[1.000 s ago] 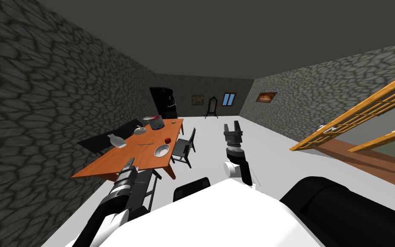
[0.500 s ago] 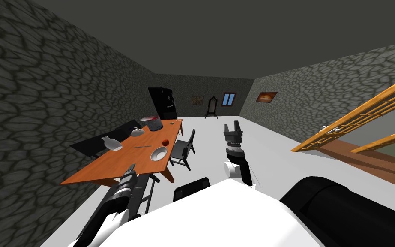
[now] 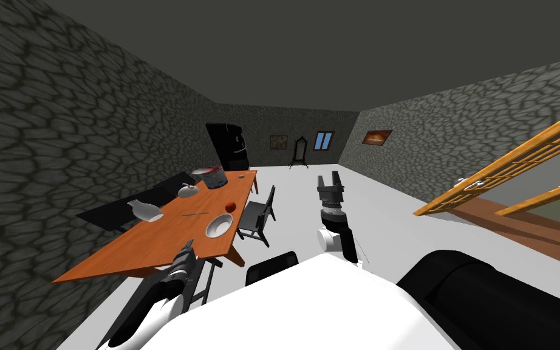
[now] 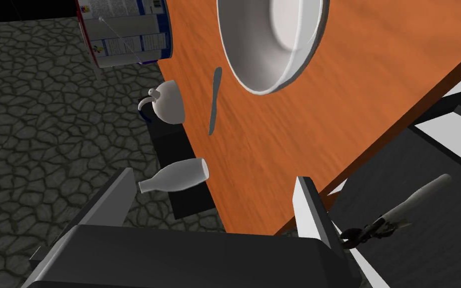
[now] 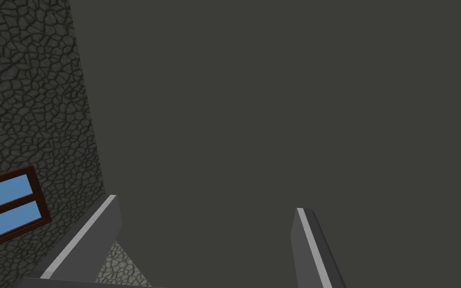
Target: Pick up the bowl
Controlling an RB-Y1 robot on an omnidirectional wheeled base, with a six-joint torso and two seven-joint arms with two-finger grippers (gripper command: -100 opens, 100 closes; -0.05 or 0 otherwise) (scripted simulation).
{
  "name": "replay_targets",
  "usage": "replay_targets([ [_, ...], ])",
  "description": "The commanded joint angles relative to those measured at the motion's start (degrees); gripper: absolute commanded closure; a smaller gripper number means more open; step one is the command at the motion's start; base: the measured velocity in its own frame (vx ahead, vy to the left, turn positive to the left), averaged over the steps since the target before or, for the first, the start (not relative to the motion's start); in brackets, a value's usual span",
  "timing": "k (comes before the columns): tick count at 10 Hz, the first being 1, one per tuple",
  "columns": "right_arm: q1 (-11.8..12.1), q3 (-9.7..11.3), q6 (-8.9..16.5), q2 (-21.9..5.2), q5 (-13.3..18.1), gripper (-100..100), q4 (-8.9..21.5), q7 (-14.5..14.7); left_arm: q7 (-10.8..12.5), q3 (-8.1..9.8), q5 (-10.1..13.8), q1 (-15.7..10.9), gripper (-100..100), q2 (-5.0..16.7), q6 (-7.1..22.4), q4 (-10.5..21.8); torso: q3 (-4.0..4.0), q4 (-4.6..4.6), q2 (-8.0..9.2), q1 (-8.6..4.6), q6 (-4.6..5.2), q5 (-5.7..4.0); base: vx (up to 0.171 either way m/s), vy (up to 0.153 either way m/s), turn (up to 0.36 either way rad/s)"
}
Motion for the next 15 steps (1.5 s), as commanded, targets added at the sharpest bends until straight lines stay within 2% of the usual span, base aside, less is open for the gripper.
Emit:
replay_targets([
  [1,0.0,0.0,0.0,0.0,0.0,0,0.0,0.0,-0.1,0.42,1.6,-1.2,-100,0.4,2.8,2.2,0.00,0.00,0.00,0.00,0.00,0.00,0.117,-0.020,-0.050],
  [8,0.0,0.0,0.0,0.0,0.0,0,0.0,0.0,-0.6,1.10,7.5,-4.6,-100,2.7,11.8,11.8,-0.10,-0.04,-0.17,-0.05,-0.01,-0.01,0.135,-0.017,-0.044],
  [12,0.0,0.0,0.0,0.0,0.0,0,0.0,0.0,-0.7,0.35,8.9,-4.7,-100,2.9,14.5,15.5,-0.05,-0.02,-0.08,-0.03,-0.01,-0.01,0.087,-0.013,-0.027],
  [13,0.0,0.0,0.0,0.0,0.0,0,0.0,0.0,-0.6,0.45,8.5,-4.5,-100,2.7,14.2,14.7,0.10,0.02,0.20,-0.02,-0.03,-0.01,0.000,0.000,0.000],
  [14,0.0,0.0,0.0,0.0,0.0,0,0.0,0.0,-0.7,0.41,8.6,-4.4,0,2.7,14.3,14.8,0.17,0.06,0.31,0.01,-0.02,-0.01,0.000,0.000,0.000],
  [15,0.0,0.0,0.0,0.0,0.0,0,0.0,0.0,-1.0,0.24,9.4,-6.6,-100,3.6,13.7,17.6,0.20,0.07,0.35,0.02,-0.02,-0.01,-0.026,-0.016,0.010],
])
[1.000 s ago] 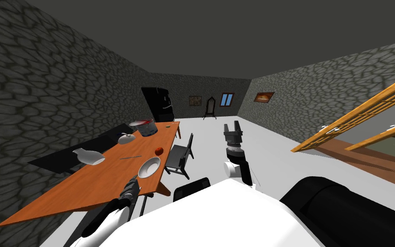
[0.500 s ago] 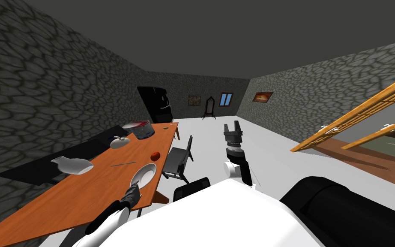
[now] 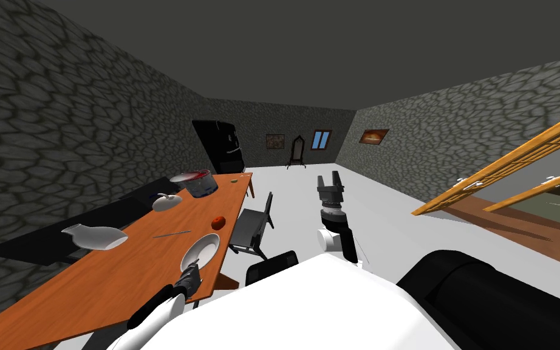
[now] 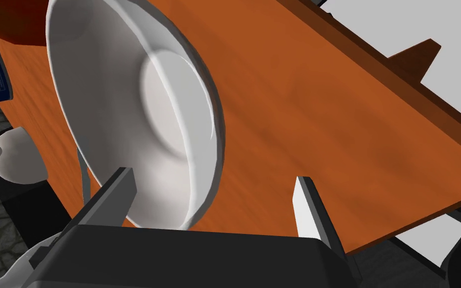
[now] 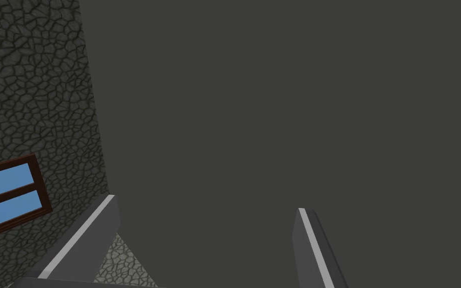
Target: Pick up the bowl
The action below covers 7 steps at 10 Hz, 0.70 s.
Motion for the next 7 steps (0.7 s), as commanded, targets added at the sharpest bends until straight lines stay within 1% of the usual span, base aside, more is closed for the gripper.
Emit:
replay_targets([
  [1,0.0,0.0,0.0,0.0,0.0,0,0.0,0.0,-0.5,-0.26,1.2,-2.9,-100,1.3,-0.9,2.9,0.00,0.00,0.00,0.00,0.00,0.00,-0.052,-0.034,0.016],
  [2,0.0,0.0,0.0,0.0,0.0,0,0.0,0.0,-0.5,-0.26,1.2,-3.1,-100,1.3,-0.9,4.2,0.05,0.02,0.08,-0.06,0.00,-0.01,-0.044,-0.030,0.005],
  [3,0.0,0.0,0.0,0.0,0.0,0,0.0,0.0,-0.8,-0.44,2.0,-5.3,-100,2.3,-1.5,6.4,0.06,0.02,0.10,-0.06,-0.01,-0.02,-0.048,-0.027,0.013],
  [4,0.0,0.0,0.0,0.0,0.0,0,0.0,0.0,-0.8,-0.44,2.0,-5.3,-100,2.3,-1.5,7.1,0.07,0.03,0.11,-0.05,0.00,-0.02,-0.037,-0.022,0.003],
  [5,0.0,0.0,0.0,0.0,0.0,0,0.0,0.0,-1.2,-0.61,2.8,-7.5,-100,3.2,-2.1,9.3,0.06,0.02,0.09,-0.04,-0.01,-0.01,-0.036,-0.023,0.011],
  [6,0.0,0.0,0.0,0.0,0.0,0,0.0,0.0,-1.2,-0.61,2.8,-7.5,-100,3.2,-2.1,10.0,0.05,0.02,0.07,-0.04,0.00,-0.02,-0.030,-0.019,0.004],
  [7,0.0,0.0,0.0,0.0,0.0,0,0.0,0.0,-1.5,-0.79,3.6,-9.7,-100,4.2,-2.7,12.1,0.04,0.01,0.06,-0.03,-0.01,-0.01,-0.031,-0.020,0.013],
])
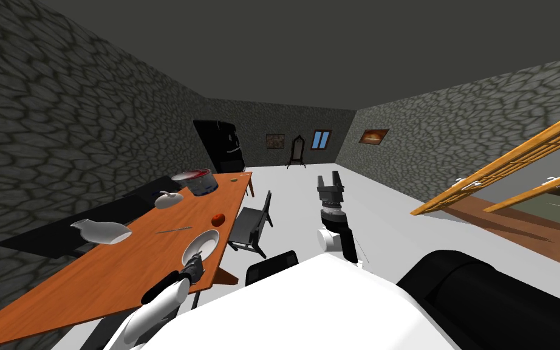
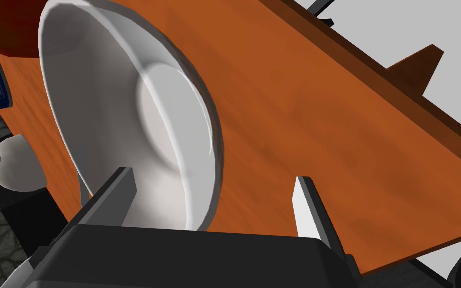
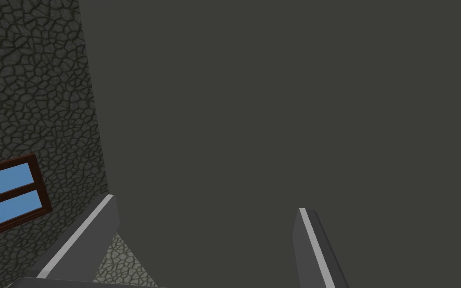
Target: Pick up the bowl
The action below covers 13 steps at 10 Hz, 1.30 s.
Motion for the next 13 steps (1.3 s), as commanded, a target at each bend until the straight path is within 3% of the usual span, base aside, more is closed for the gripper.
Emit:
replay_targets([
  [1,0.0,0.0,0.0,0.0,0.0,0,0.0,0.0,-0.3,-0.15,0.6,-1.0,-100,0.6,-0.6,2.1,0.00,0.00,0.00,0.00,0.00,0.00,-0.028,-0.020,0.002],
  [2,0.0,0.0,0.0,0.0,0.0,0,0.0,0.0,-0.6,-0.32,1.4,-3.2,-100,1.5,-1.1,4.3,0.00,-0.01,0.00,0.00,-0.01,0.00,-0.034,-0.030,0.012],
  [3,0.0,0.0,0.0,0.0,0.0,0,0.0,0.0,-0.6,-0.32,1.4,-3.2,-100,1.5,-1.1,5.0,0.00,0.00,0.01,-0.03,0.00,0.00,-0.031,-0.023,0.005],
  [6,0.0,0.0,0.0,0.0,0.0,0,0.0,0.0,-1.3,-0.67,3.1,-7.5,-100,3.4,-2.3,10.0,0.01,0.00,0.02,0.01,-0.01,0.00,-0.037,-0.021,0.009],
  [7,0.0,0.0,0.0,0.0,0.0,0,0.0,0.0,-1.3,-0.67,3.1,-7.5,-100,3.4,-2.3,10.8,0.02,0.00,0.04,-0.01,-0.01,0.00,-0.032,-0.021,0.004],
  [9,0.0,0.0,0.0,0.0,0.0,0,0.0,0.0,-1.9,-1.02,4.7,-11.7,-100,5.3,-3.5,15.2,0.01,0.00,0.01,-0.01,-0.01,0.00,-0.047,-0.033,0.013],
  [10,0.0,0.0,0.0,0.0,0.0,0,0.0,0.0,-1.9,-1.02,4.7,-11.9,-100,5.3,-3.5,16.6,0.04,0.01,0.08,-0.07,-0.01,-0.02,-0.051,-0.032,0.009],
  [11,0.0,0.0,0.0,0.0,0.0,0,0.0,0.0,-2.1,-1.11,4.9,-11.7,-100,5.3,-3.7,16.2,0.05,0.01,0.08,-0.05,-0.01,-0.01,-0.018,-0.010,0.000],
  [12,0.0,0.0,0.0,0.0,0.0,0,0.0,0.0,-2.1,-1.12,4.9,-11.8,100,5.3,-3.7,16.4,0.00,0.00,0.00,0.01,-0.02,0.00,0.000,0.000,0.000],
  [13,0.0,0.0,0.0,0.0,0.0,0,0.0,0.0,-2.1,-1.12,4.9,-11.8,100,5.3,-3.7,16.4,-0.03,-0.02,-0.06,0.05,-0.02,0.01,0.000,0.000,0.000],
])
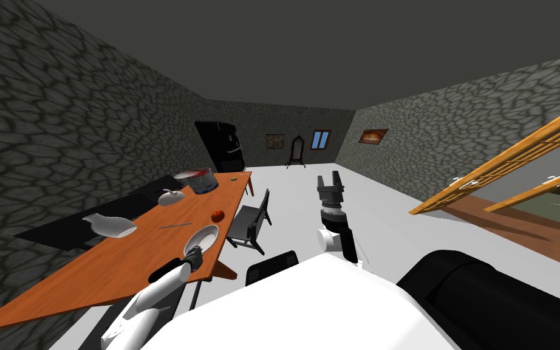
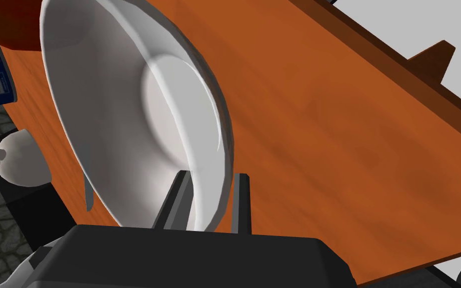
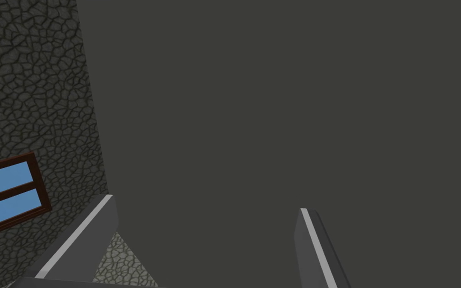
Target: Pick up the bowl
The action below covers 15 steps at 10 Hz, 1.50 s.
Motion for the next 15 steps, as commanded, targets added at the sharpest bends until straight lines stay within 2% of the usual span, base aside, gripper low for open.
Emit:
replay_targets([
  [1,0.0,0.0,0.0,0.0,0.0,0,0.0,0.0,0.0,0.00,0.0,0.0,100,0.0,0.0,0.0,0.00,0.00,0.00,0.00,0.00,0.00,0.000,0.000,0.000],
  [3,0.0,0.0,0.0,0.0,0.0,0,0.0,0.0,0.0,-0.03,0.0,0.0,100,0.0,0.0,0.0,0.02,0.02,0.02,0.02,-0.02,-0.01,0.000,0.000,0.000],
  [4,0.0,0.0,0.0,0.0,0.0,0,0.0,0.0,0.0,-0.03,0.0,0.0,0,0.0,0.0,0.0,0.03,0.03,0.03,0.01,-0.02,-0.02,0.000,0.000,0.000],
  [5,0.0,0.0,0.0,0.0,0.0,0,0.0,0.0,0.5,0.23,-1.0,2.2,100,-1.1,0.9,-2.5,0.04,0.04,0.04,0.01,-0.02,-0.02,0.035,0.017,-0.005],
  [6,0.0,0.0,0.0,0.0,0.0,0,0.0,0.0,0.9,0.41,-1.8,4.2,100,-2.0,1.5,-4.4,0.00,0.02,-0.03,0.04,-0.04,0.00,0.074,0.046,-0.017],
  [7,0.0,0.0,0.0,0.0,0.0,0,0.0,0.0,0.9,0.41,-1.8,4.4,100,-2.0,1.5,-5.4,-0.07,-0.04,-0.12,0.15,-0.07,0.05,0.049,0.038,-0.002],
  [9,0.0,0.0,0.0,0.0,0.0,0,0.0,0.0,1.5,0.76,-3.4,8.5,100,-3.9,2.6,-10.0,-0.03,-0.02,-0.05,0.15,-0.08,0.05,0.051,0.038,-0.017],
  [10,0.0,0.0,0.0,0.0,0.0,0,0.0,0.0,1.5,0.76,-3.4,8.8,100,-3.9,2.6,-11.3,-0.08,-0.09,-0.09,0.20,-0.11,0.12,0.046,0.025,0.001],
  [11,0.0,0.0,0.0,0.0,0.0,0,0.0,0.0,1.9,0.93,-4.2,11.0,100,-4.9,3.2,-13.1,-0.08,-0.08,-0.08,0.19,-0.10,0.12,0.034,0.017,-0.011],
  [12,0.0,0.0,0.0,0.0,0.0,0,0.0,0.0,1.9,0.93,-4.2,11.0,100,-4.9,3.2,-14.2,-0.05,-0.08,-0.03,0.17,-0.13,0.12,0.023,0.013,-0.001],
  [13,0.0,0.0,0.0,0.0,0.0,0,0.0,0.0,2.2,1.11,-5.0,13.2,100,-5.8,3.8,-15.7,-0.02,-0.05,0.01,0.16,-0.11,0.10,0.034,0.026,-0.017],
  [14,0.0,0.0,0.0,0.0,0.0,0,0.0,0.0,2.2,1.11,-5.0,13.2,100,-5.8,3.8,-17.1,-0.02,-0.07,0.02,0.17,-0.14,0.12,0.029,0.018,0.001],
  [15,0.0,0.0,0.0,0.0,0.0,0,0.0,0.0,2.5,1.28,-5.8,15.4,100,-6.7,4.4,-18.9,0.00,-0.02,0.02,0.15,-0.11,0.08,0.038,0.022,-0.018],
])
